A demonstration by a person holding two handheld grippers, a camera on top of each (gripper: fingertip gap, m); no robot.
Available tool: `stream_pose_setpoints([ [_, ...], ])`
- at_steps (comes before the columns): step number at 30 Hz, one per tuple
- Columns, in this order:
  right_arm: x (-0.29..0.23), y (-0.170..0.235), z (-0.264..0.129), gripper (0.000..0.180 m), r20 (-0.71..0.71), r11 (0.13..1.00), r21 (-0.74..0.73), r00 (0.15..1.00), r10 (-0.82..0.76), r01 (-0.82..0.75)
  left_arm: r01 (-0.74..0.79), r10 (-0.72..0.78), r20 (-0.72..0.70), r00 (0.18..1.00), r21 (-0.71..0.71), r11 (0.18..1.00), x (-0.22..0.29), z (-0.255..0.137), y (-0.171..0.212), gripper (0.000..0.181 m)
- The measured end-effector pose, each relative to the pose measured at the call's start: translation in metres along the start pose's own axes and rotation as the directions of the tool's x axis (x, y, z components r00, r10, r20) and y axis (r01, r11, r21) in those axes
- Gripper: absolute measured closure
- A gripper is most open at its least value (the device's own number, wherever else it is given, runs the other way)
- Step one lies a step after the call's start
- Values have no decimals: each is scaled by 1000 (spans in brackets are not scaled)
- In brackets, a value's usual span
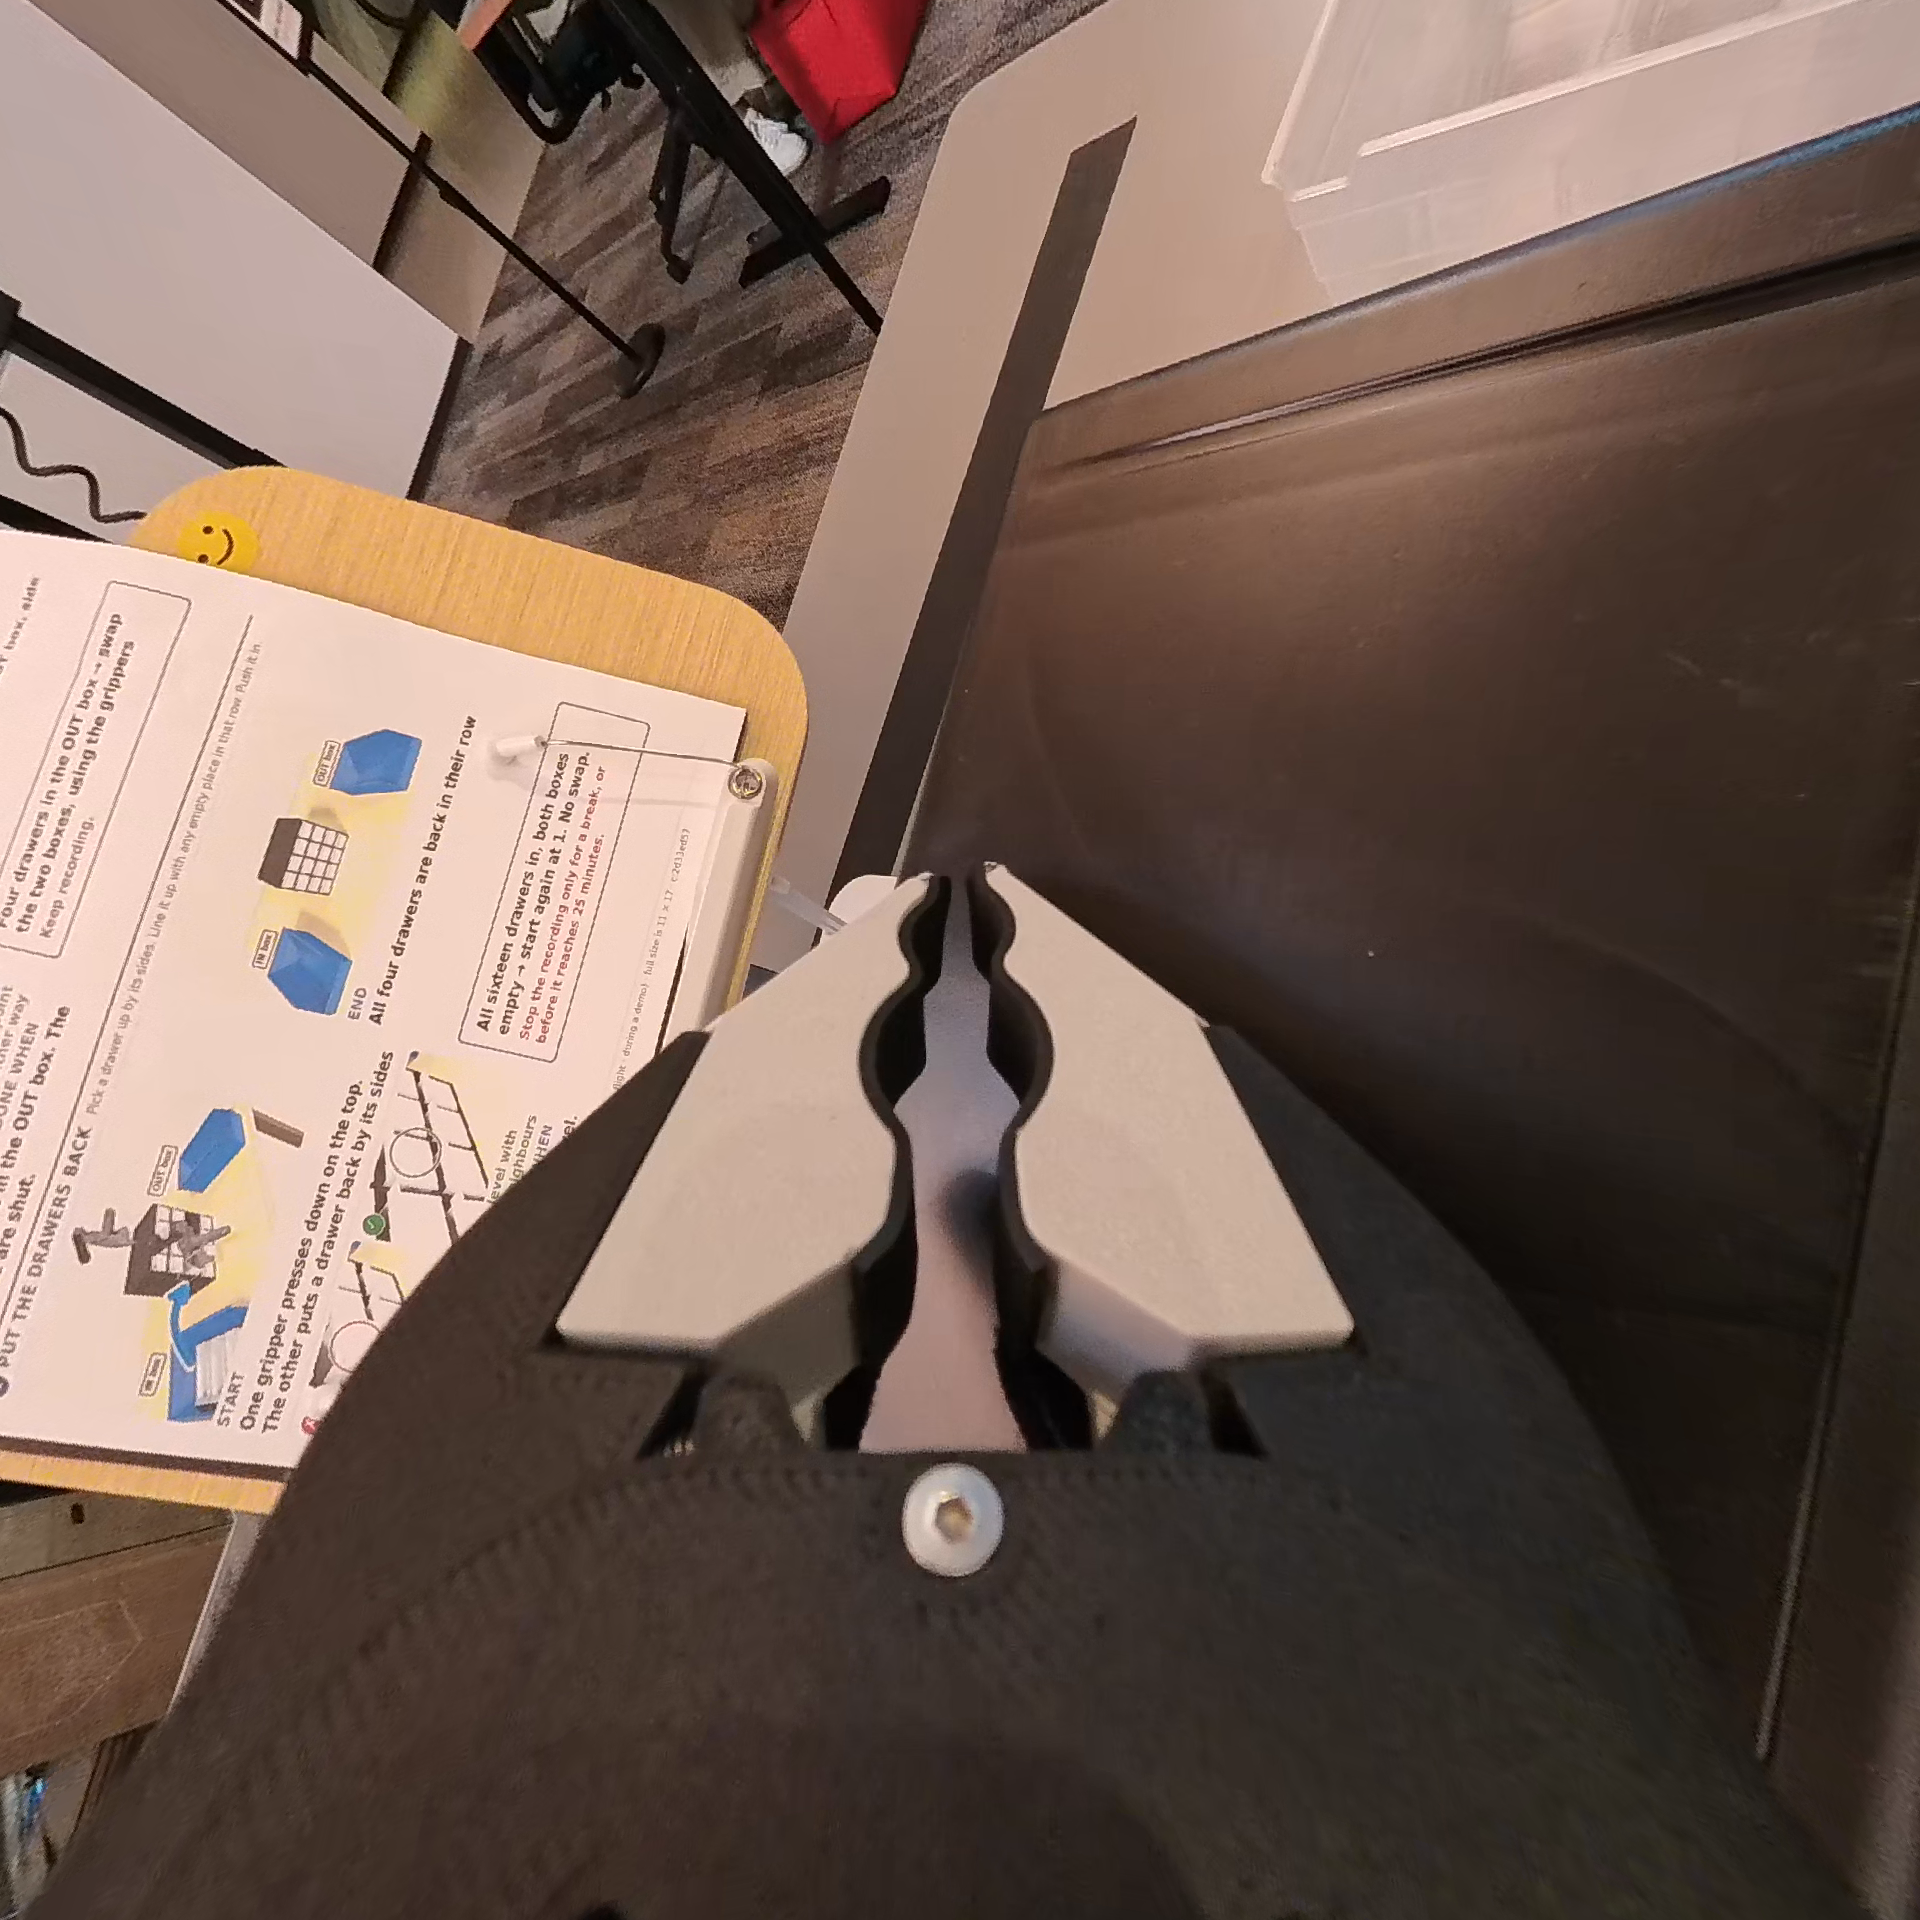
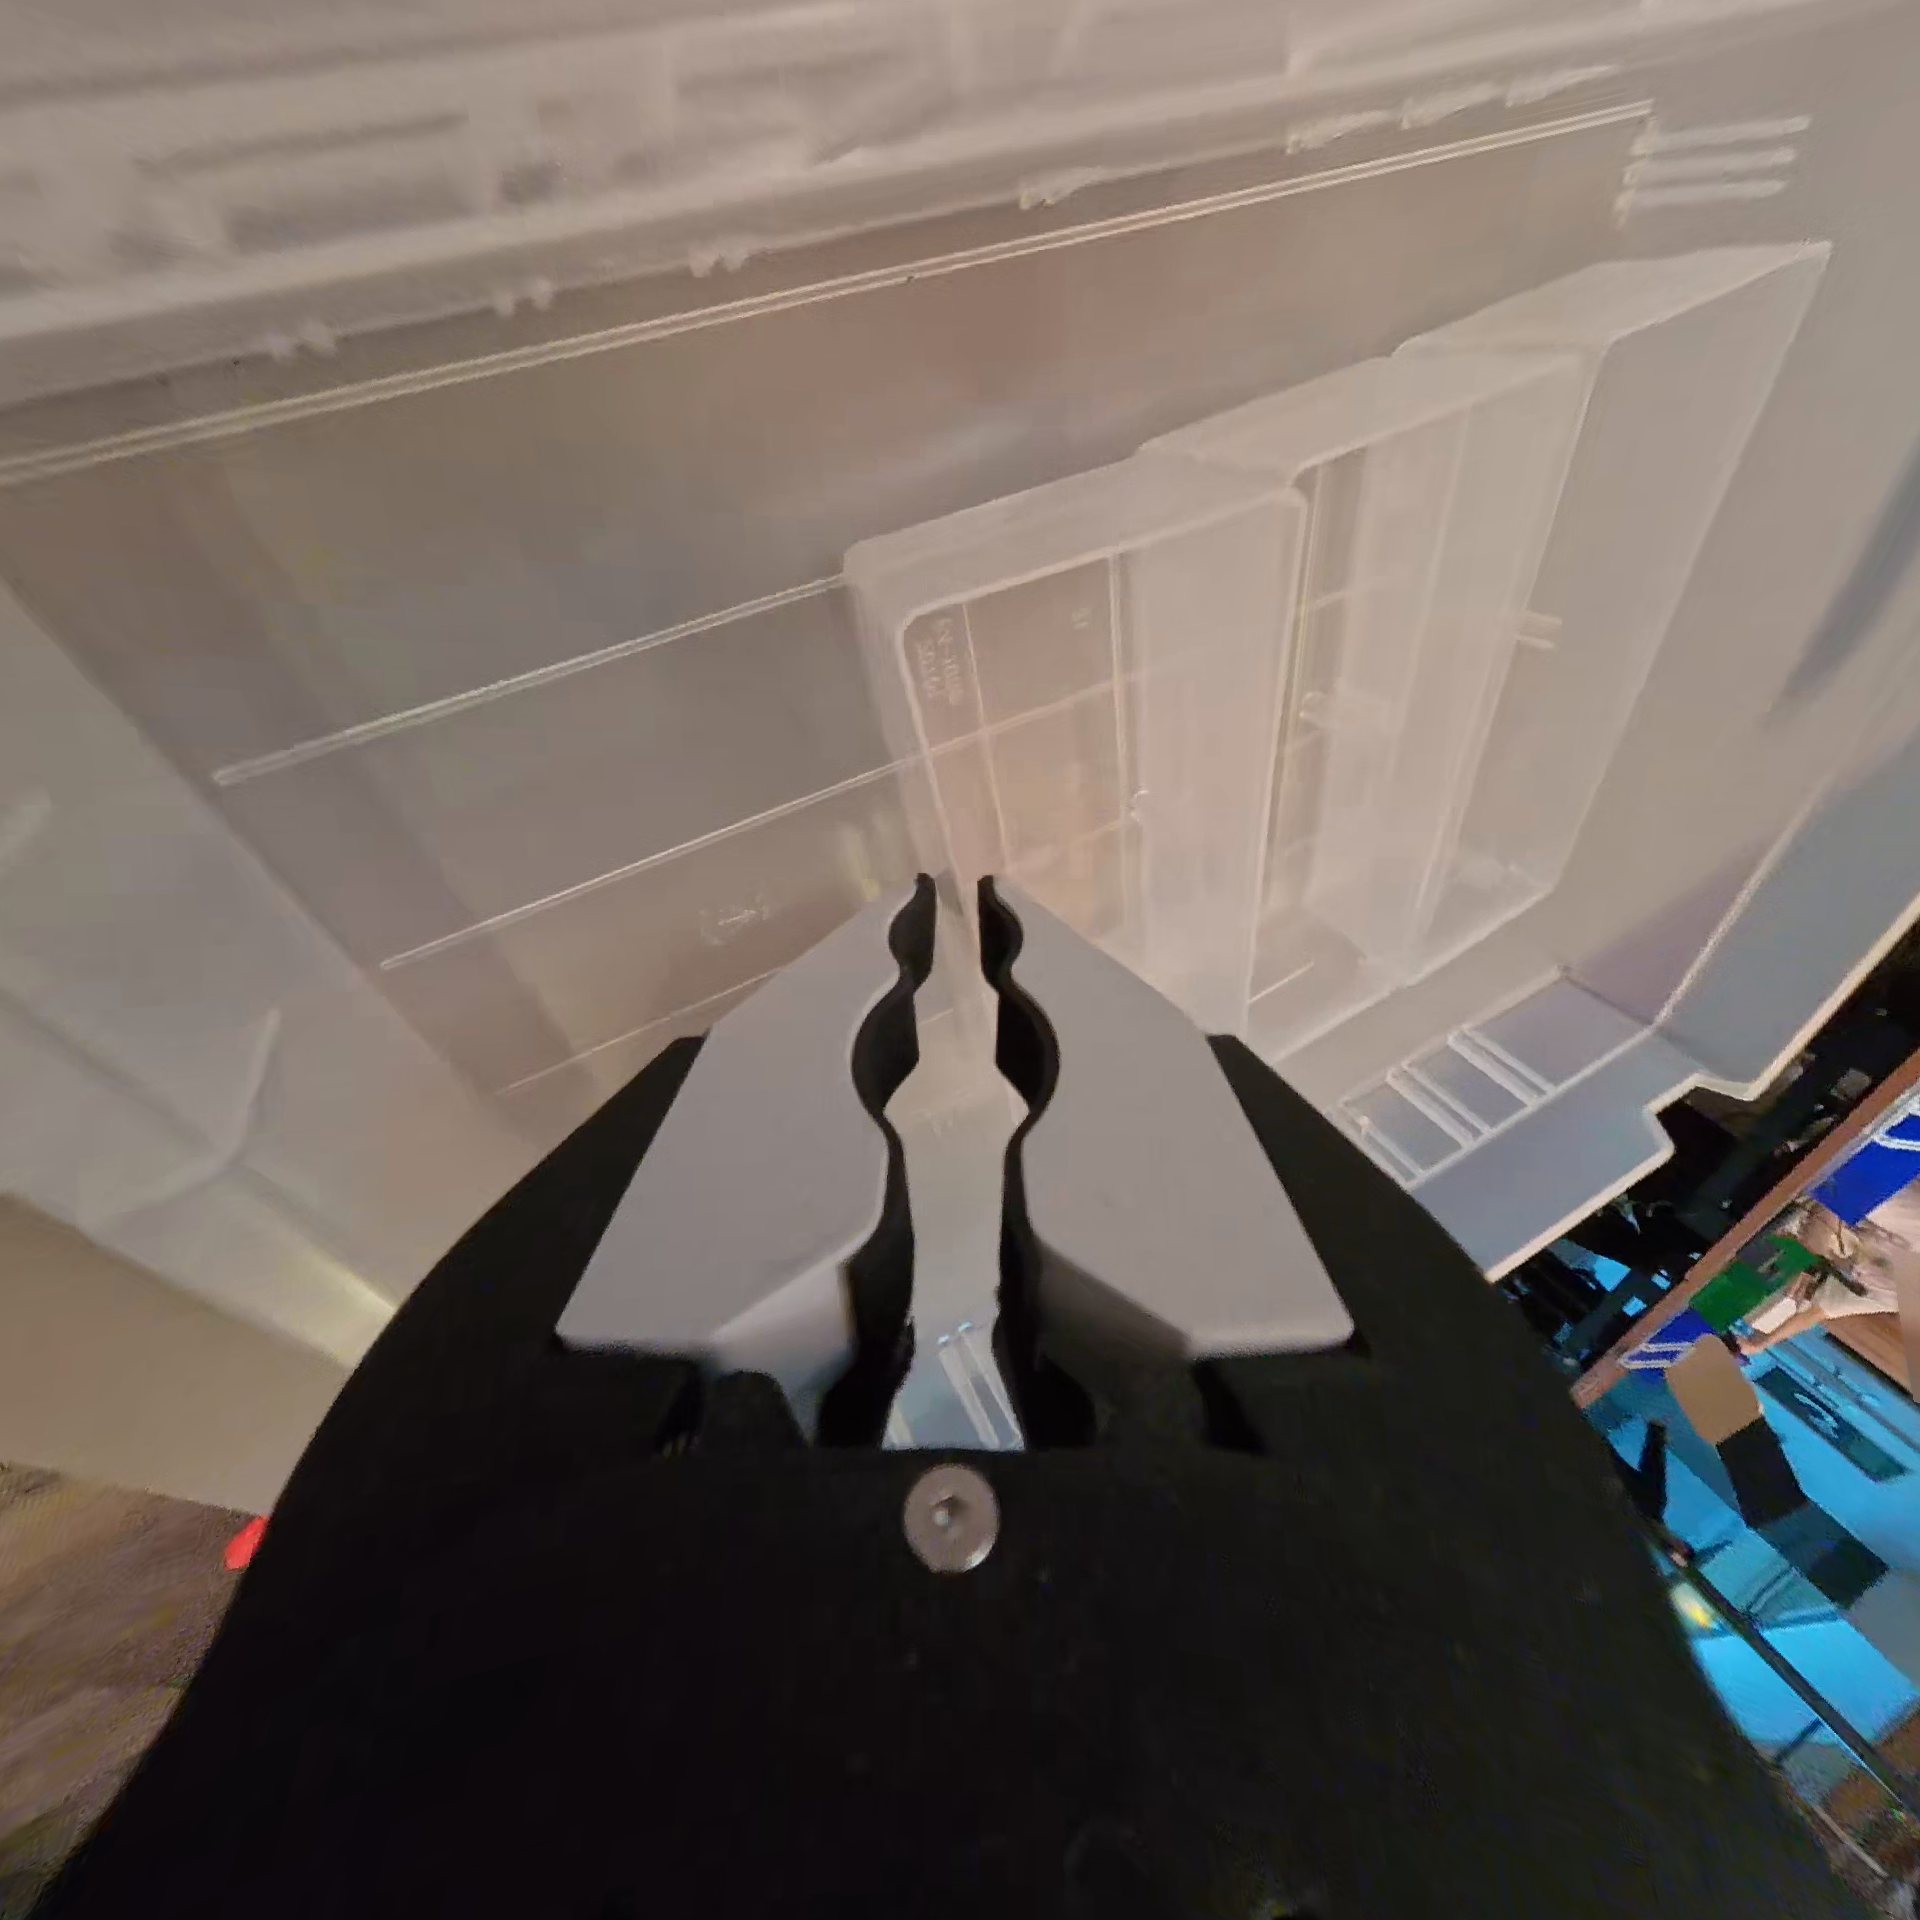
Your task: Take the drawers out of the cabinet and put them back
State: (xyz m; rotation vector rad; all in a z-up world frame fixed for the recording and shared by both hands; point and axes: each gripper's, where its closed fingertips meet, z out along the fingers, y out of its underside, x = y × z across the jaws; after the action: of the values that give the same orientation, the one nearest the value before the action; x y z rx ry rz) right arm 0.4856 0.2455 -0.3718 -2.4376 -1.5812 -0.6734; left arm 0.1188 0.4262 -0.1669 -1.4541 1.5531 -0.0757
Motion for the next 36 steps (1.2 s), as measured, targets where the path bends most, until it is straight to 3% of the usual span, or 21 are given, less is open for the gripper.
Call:
stream_pose_setpoints([
  [4, 6, 3, -12, 143, -35, 998, -23, 998, 53, -54, 0, 0, 0, 1000, 0, 1000, 0, 0, 0, 178],
  [8, 32, -21, -80, 140, -261, 984, 129, 953, 154, -124, 0, 0, 0, 1000, 0, 1000, 0, 0, 0, 178],
  [12, 14, -116, -189, 152, -463, 881, 463, 874, 147, 98, 0, 0, 0, 1000, 0, 1000, 0, 0, 0, 178],
  [14, -21, -171, -214, 151, -488, 806, 545, 869, 80, 232, -1, 1, 1, 1000, 0, 1000, 0, 0, 0, 178],
  [18, -65, -250, -189, 147, -610, 782, 467, 791, -53, 413, -2, 2, 6, 1000, 0, 1000, -1, 0, 0, 178],
  [22, -70, -293, -146, 149, -710, 767, 430, 703, -38, 475, -2, 2, 7, 1000, 0, 1000, -1, 0, 0, 178],
  [29, -49, -304, -113, 156, -783, 768, 407, 622, 15, 495, -4, 4, 6, 1000, 0, 1000, 0, 0, 0, 179],
  [32, -56, -304, -104, 177, -778, 761, 395, 628, -21, 514, -4, 4, 5, 1000, 0, 1000, 0, 0, 0, 179],
  [36, -54, -305, -101, 162, -782, 772, 408, 623, 20, 488, -4, 4, 5, 1000, 0, 1000, 0, 0, 0, 179],
])
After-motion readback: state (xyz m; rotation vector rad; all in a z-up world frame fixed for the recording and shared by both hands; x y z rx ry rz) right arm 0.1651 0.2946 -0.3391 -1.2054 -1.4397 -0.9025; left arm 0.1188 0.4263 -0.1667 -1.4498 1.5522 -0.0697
